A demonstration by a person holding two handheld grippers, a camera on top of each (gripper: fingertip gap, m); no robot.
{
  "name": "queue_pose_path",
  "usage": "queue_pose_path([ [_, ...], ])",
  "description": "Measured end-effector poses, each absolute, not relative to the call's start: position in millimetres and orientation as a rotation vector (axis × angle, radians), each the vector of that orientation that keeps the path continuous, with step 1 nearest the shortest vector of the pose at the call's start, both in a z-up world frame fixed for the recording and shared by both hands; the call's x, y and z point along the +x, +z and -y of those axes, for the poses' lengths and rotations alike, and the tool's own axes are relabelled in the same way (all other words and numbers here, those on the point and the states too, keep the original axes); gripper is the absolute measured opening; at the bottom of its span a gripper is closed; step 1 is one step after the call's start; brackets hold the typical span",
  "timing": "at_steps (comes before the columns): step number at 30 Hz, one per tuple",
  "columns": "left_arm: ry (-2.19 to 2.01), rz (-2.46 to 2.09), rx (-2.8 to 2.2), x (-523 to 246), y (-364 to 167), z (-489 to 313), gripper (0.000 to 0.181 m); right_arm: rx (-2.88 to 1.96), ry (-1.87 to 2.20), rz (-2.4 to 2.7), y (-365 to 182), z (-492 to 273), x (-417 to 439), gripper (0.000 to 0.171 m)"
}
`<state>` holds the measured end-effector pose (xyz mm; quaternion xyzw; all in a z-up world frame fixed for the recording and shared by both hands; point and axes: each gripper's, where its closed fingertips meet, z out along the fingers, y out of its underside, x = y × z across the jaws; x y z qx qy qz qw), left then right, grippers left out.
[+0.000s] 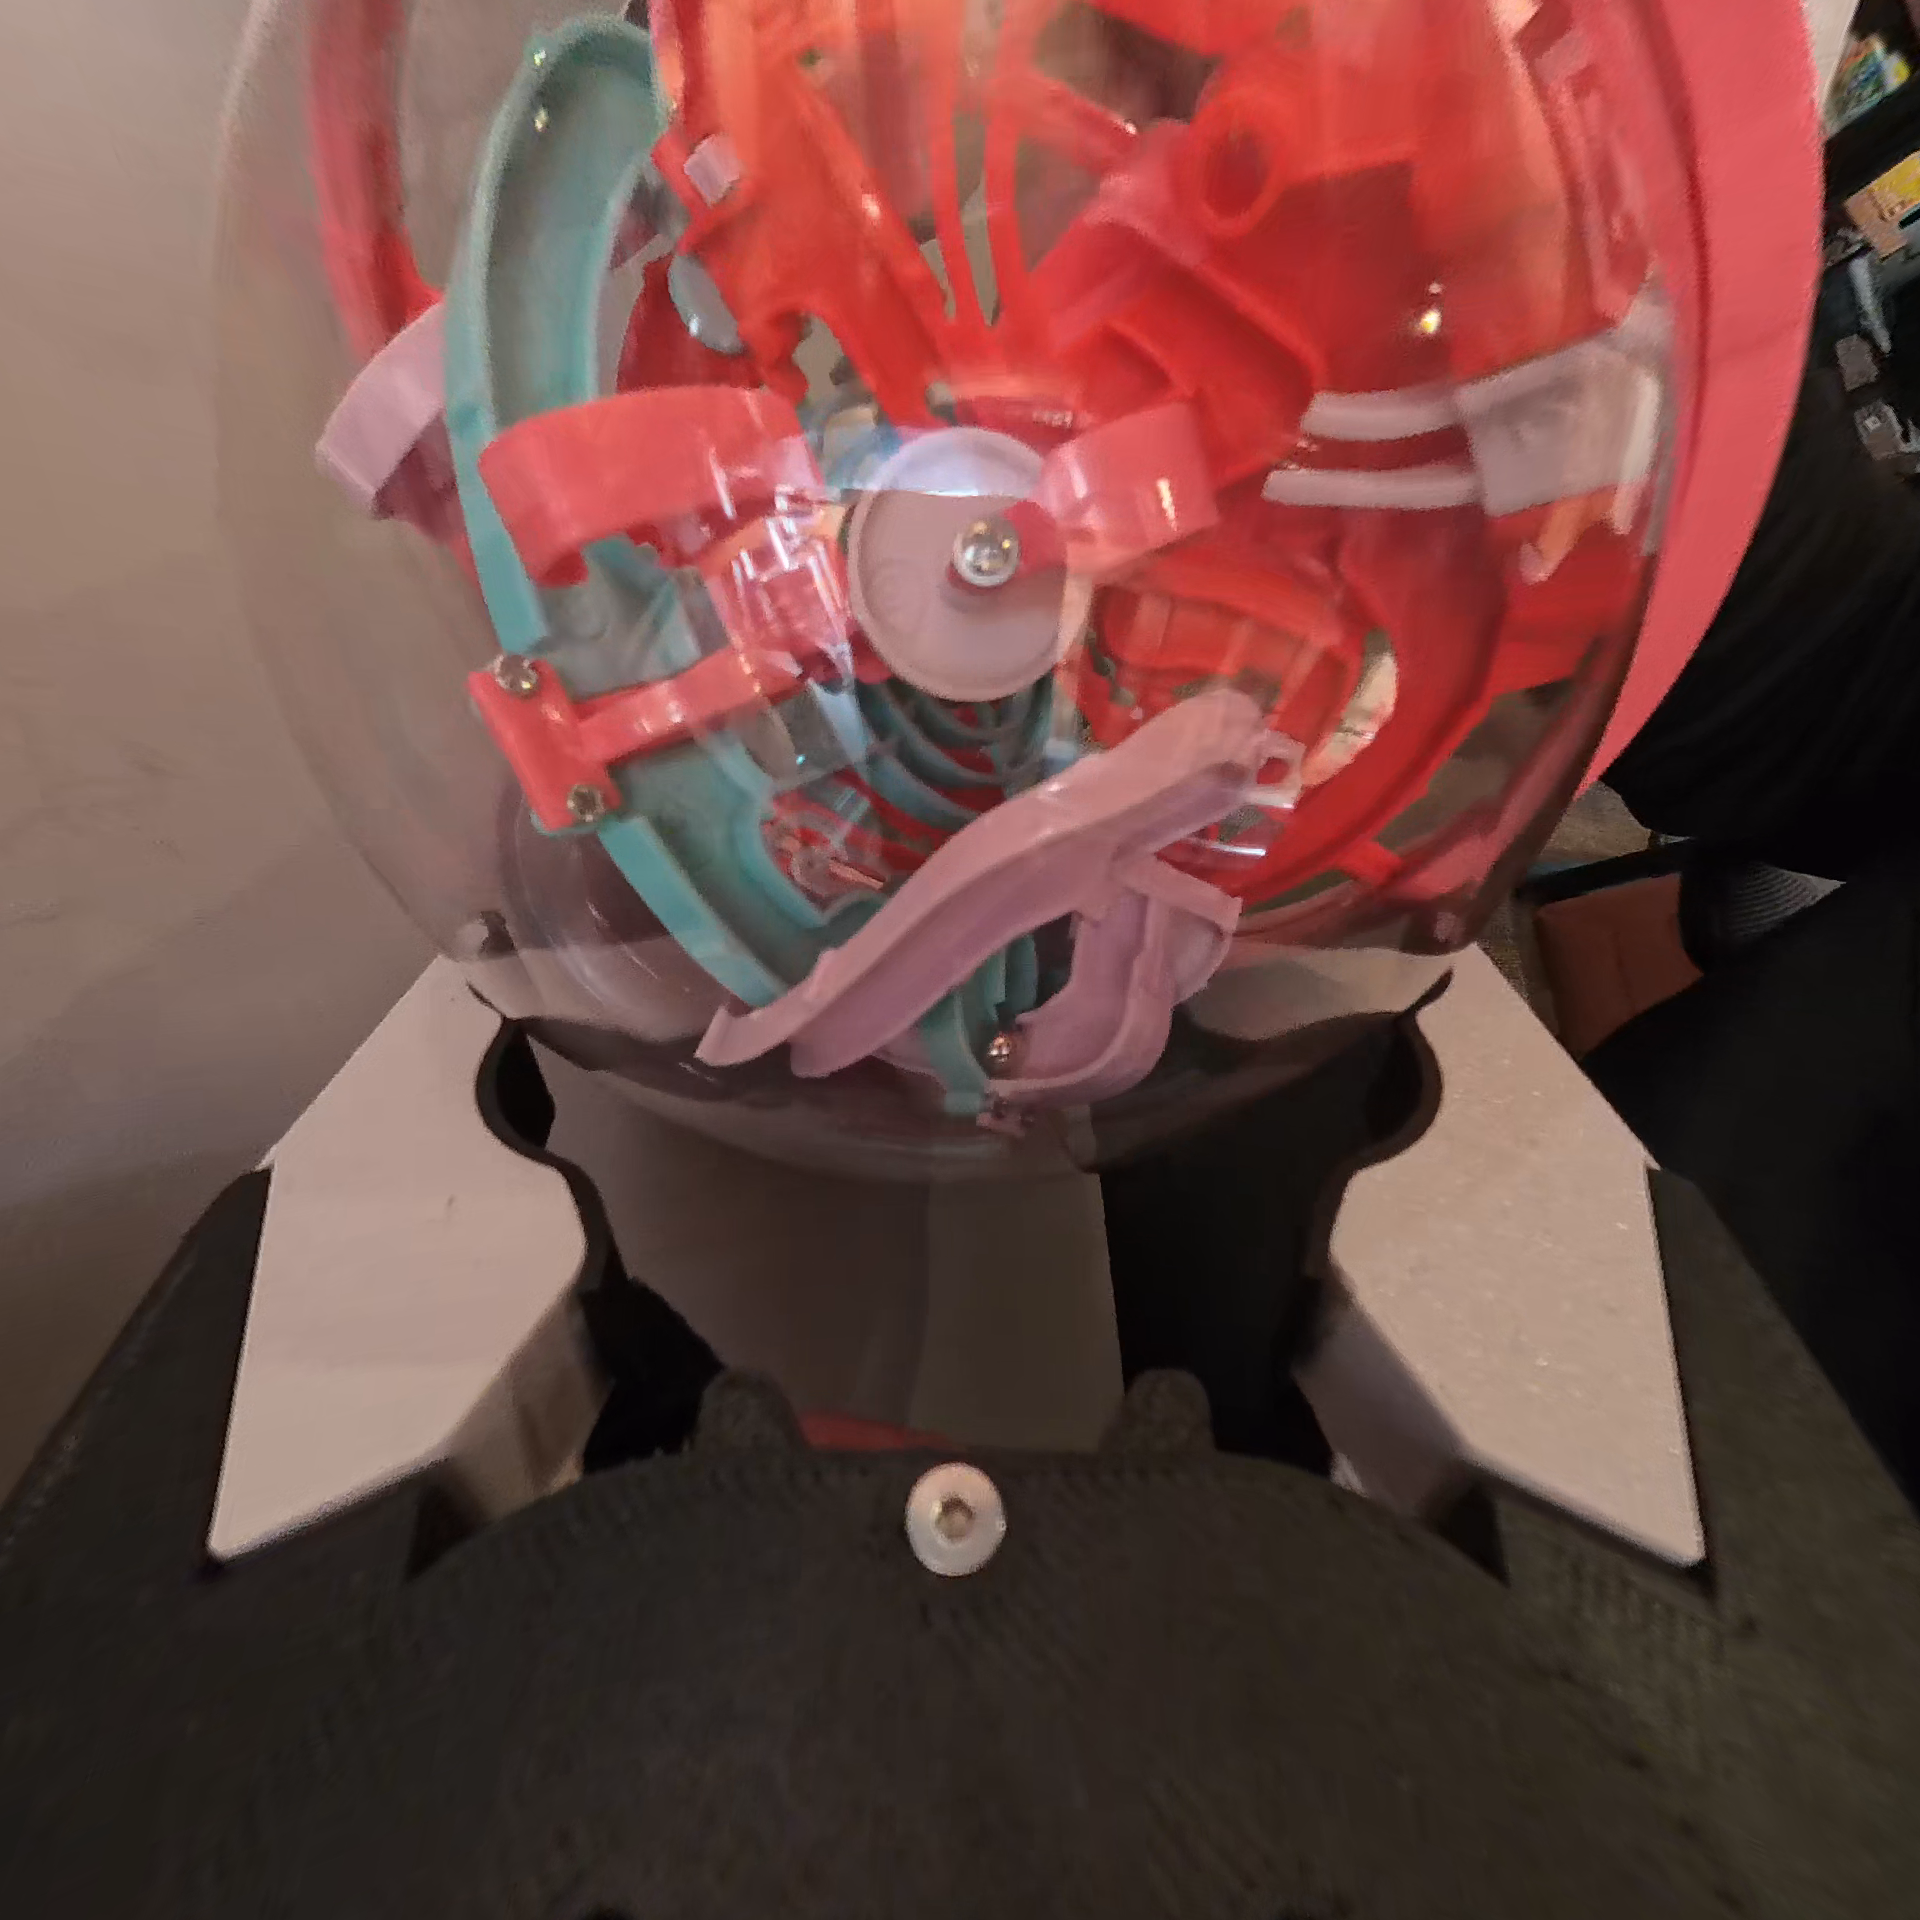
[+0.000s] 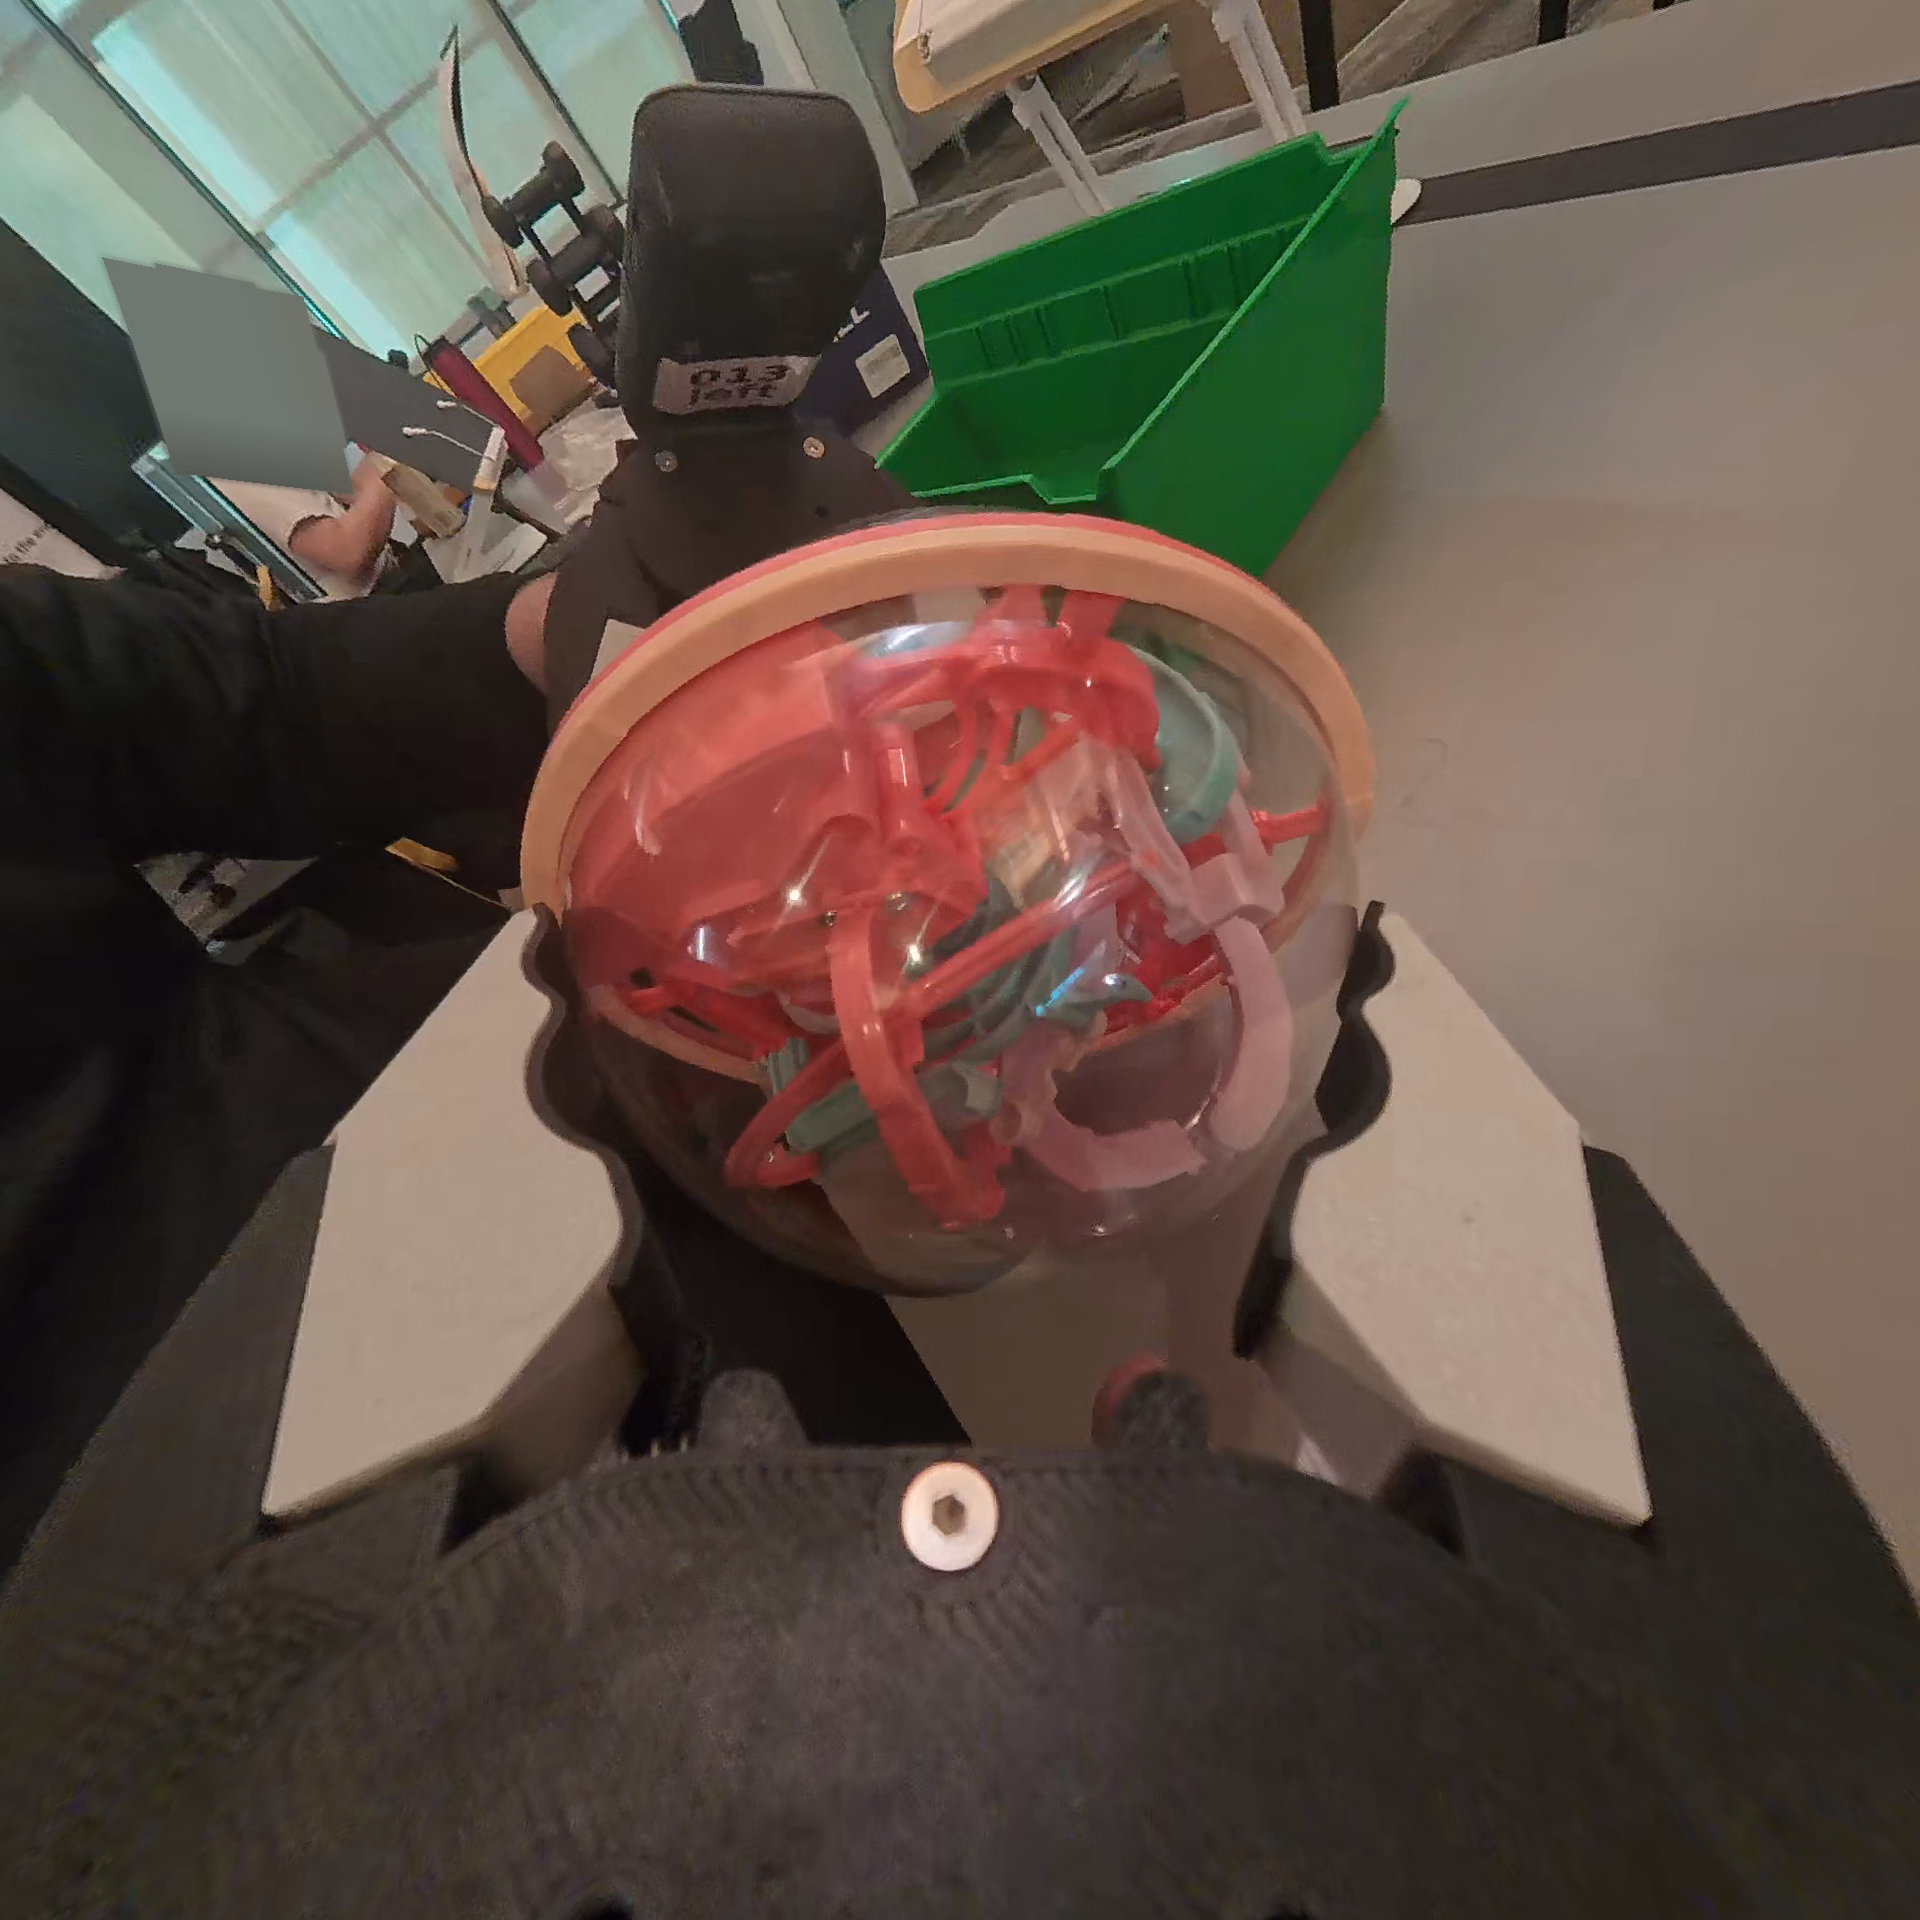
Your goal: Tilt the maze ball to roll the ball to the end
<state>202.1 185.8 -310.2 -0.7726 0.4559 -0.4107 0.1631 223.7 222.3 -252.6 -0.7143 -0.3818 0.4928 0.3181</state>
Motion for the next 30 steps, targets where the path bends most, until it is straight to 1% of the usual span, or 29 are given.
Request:
queue_pose_path([
  [30,-1.204,-1.278,-2.227,203,-310,-175,0.154,-2.009,1.376,0.986,-250,-218,223,0.142],
])
